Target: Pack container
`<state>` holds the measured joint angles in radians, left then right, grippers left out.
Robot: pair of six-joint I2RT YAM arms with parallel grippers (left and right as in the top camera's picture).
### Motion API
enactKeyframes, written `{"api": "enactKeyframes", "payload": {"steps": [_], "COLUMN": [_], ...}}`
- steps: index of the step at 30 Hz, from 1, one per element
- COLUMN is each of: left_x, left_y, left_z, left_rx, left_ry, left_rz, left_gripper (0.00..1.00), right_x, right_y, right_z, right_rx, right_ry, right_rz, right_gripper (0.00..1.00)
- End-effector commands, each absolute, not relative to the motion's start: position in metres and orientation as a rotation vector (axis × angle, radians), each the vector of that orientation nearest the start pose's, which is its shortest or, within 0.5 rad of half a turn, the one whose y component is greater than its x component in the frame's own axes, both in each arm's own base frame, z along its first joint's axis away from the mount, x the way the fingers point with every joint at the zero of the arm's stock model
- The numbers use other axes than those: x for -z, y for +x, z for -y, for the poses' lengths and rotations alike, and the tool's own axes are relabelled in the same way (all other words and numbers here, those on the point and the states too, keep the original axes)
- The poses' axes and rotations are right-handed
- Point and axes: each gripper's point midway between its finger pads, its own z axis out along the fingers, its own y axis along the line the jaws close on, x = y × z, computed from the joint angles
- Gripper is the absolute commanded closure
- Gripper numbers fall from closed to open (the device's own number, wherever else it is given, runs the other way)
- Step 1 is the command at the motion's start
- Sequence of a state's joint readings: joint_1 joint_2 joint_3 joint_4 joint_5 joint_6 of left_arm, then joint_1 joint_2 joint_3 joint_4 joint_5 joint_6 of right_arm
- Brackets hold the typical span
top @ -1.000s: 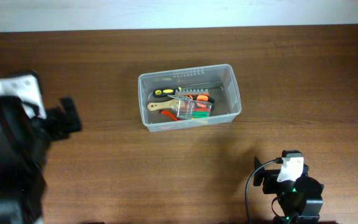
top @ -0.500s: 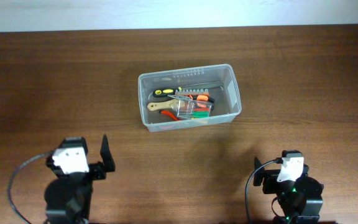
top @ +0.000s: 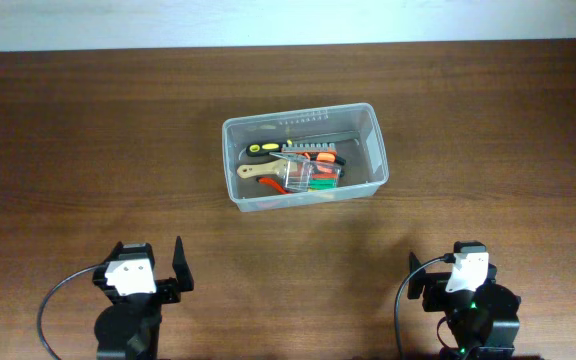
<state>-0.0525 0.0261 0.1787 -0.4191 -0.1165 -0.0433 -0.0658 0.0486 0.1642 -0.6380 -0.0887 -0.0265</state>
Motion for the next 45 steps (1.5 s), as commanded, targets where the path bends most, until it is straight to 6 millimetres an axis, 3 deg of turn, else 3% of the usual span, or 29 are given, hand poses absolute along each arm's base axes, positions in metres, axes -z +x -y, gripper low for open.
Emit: {"api": "enactKeyframes", "payload": {"steps": [1, 5, 45], "left_x": [-0.145, -0.132, -0.132], "left_y": [0.226, 0.227, 0.227], "left_z": [-0.009, -0.009, -0.009], "left_rx": [-0.045, -0.049, -0.048], "left_ry": [-0.079, -0.078, -0.078], "left_rz": [-1.835, -1.864, -1.862], "left_gripper": [0.01, 0.01, 0.01], "right_x": [-0.092, -0.092, -0.092], "right_y": [0.206, 0.206, 0.206], "right_z": [-0.001, -0.001, -0.001], "right_rx": [-0.045, -0.045, -0.045], "right_ry": [0.000, 0.000, 0.000], "right_rz": [-2.081, -2.081, -2.081], "right_gripper": [0.01, 0.01, 0.01]}}
